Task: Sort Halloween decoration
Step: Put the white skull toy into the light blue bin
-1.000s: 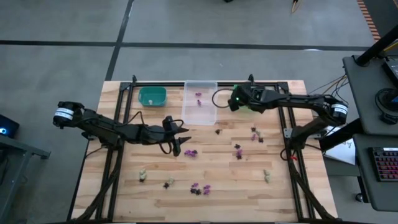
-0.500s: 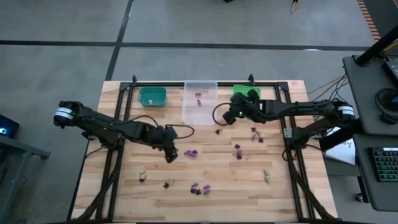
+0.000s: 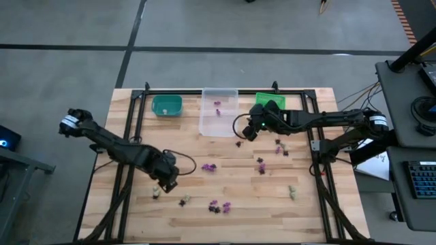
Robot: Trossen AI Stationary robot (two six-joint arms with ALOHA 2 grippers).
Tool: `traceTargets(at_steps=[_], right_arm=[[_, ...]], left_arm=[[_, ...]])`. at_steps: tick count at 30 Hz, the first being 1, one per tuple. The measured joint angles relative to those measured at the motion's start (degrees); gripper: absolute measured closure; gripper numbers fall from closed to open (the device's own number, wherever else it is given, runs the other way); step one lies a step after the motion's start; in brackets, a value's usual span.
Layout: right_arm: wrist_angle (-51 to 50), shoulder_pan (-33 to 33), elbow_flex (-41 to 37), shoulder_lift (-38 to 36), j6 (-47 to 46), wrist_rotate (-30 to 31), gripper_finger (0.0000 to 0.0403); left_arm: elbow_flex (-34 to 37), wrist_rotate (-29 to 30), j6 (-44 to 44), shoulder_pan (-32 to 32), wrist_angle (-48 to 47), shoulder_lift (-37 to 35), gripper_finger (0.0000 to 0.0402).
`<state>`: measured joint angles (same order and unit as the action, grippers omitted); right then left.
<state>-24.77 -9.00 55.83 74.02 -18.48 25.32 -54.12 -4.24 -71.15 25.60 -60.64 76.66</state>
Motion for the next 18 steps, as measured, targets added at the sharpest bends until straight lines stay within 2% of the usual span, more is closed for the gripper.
traceTargets(at_steps=[5,18], right_arm=[[-0.5,1.4,0.0,0.0,0.5,-3.3,0.0283],[-0.2,6.9,-1.5,0.0,-0.7,-3.3,0.0283]], left_arm=[[3.3,-5.0,-5.7,2.5,0.1,0.0,0.0245],[7.5,-5.3,-8.1,4.4,1.9,0.0,0.0267]])
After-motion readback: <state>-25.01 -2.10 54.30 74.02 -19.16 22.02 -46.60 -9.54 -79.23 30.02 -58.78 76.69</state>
